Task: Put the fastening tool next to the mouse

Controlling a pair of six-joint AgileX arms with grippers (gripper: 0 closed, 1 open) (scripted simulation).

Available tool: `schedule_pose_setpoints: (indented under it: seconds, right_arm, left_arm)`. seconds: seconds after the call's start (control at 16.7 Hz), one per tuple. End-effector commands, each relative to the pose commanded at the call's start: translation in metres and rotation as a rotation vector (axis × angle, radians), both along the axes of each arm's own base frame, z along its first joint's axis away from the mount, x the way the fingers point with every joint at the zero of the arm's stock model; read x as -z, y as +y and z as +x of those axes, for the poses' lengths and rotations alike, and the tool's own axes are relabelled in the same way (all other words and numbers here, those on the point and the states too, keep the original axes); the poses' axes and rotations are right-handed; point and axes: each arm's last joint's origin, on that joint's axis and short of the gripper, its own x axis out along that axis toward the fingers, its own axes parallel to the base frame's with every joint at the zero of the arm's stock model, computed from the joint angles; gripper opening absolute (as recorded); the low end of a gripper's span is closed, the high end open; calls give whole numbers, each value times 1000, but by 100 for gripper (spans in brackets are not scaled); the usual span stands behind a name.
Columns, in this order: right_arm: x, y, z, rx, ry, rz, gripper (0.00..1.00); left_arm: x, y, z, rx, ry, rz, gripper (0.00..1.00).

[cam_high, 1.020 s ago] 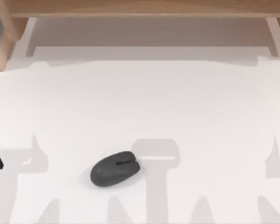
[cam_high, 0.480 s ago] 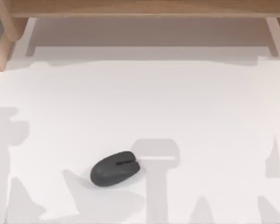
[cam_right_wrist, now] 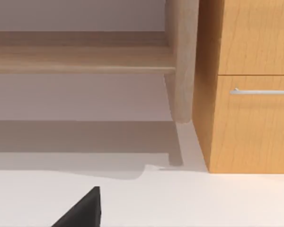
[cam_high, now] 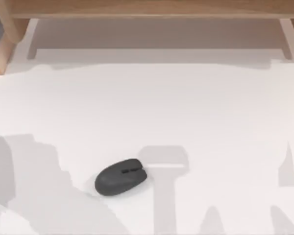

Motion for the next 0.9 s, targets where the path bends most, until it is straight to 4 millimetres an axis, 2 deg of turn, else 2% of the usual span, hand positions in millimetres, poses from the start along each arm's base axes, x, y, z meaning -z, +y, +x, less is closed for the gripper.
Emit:
schedule_pose_setpoints:
  seconds: [0.24, 0.42, 0.78, 0.9]
  right_arm:
    - [0, 0, 0, 0, 0, 0, 100]
    - [0, 0, 0, 0, 0, 0, 100]
    - [0, 0, 0, 0, 0, 0, 100]
    - [0, 0, 0, 0, 0, 0, 100]
  left_arm:
    - [33, 41, 27, -15, 164, -80, 100]
    - [46, 58, 35, -21, 215, -113, 100]
    - [48, 59, 37, -18, 221, -116, 100]
    - [54, 60, 36, -22, 226, -121, 100]
